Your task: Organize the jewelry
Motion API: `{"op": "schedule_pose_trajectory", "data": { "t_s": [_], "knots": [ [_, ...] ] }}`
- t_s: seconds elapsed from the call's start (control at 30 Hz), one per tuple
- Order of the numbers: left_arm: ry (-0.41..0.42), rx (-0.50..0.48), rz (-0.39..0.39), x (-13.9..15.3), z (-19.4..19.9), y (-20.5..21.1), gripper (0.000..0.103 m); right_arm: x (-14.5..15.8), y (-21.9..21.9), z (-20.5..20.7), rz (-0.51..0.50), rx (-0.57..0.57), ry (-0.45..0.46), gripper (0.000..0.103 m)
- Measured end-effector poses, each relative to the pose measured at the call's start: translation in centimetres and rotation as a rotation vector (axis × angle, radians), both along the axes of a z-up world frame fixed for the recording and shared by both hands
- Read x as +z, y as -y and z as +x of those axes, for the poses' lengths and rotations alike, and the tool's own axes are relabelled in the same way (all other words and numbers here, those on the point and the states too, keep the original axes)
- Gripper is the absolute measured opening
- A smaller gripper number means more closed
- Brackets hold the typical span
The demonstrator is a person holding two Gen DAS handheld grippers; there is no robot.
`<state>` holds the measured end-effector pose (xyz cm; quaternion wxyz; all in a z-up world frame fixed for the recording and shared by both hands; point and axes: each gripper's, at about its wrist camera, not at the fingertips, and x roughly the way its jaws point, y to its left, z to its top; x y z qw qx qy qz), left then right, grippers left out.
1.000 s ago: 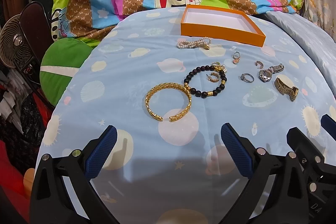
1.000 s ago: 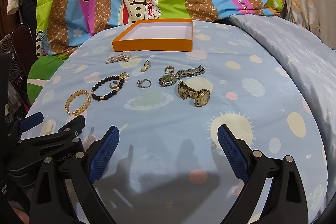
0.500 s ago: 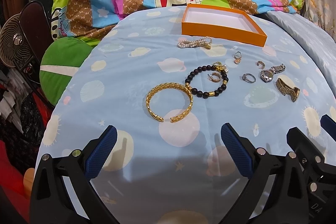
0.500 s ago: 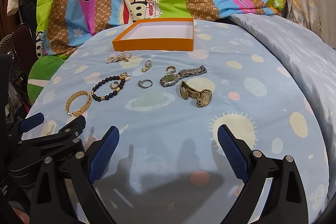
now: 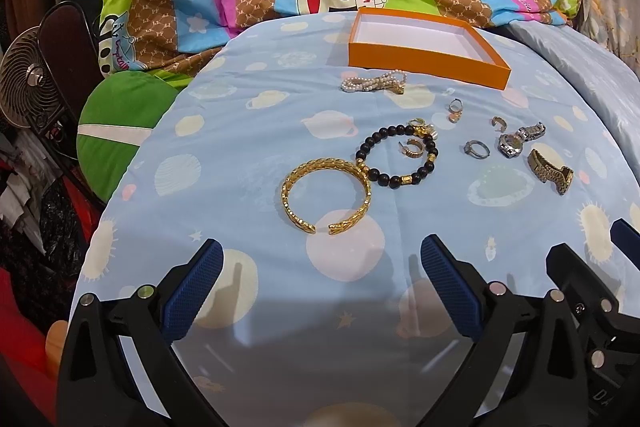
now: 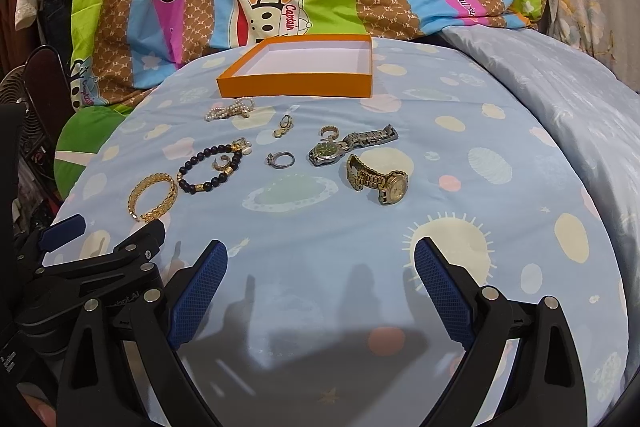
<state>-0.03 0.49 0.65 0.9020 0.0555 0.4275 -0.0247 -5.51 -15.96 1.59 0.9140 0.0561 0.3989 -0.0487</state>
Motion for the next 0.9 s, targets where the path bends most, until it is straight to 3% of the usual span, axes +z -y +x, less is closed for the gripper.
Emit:
{"op": "schedule_pose_trajectory", "data": {
  "t_s": [0.63,0.9],
  "knots": [
    [-0.025,-0.004,-0.006,-0.2,0.1,0.0,0.097,-0.1,0.2,0.0,0.010,-0.001,-0.010,0.093],
    [-0.066,0.014,0.006,-1.3,1.5,-0.2,0.097,-0.7,2.2,1.4,0.009,-0.042,-0.027,0.093]
  ]
}}
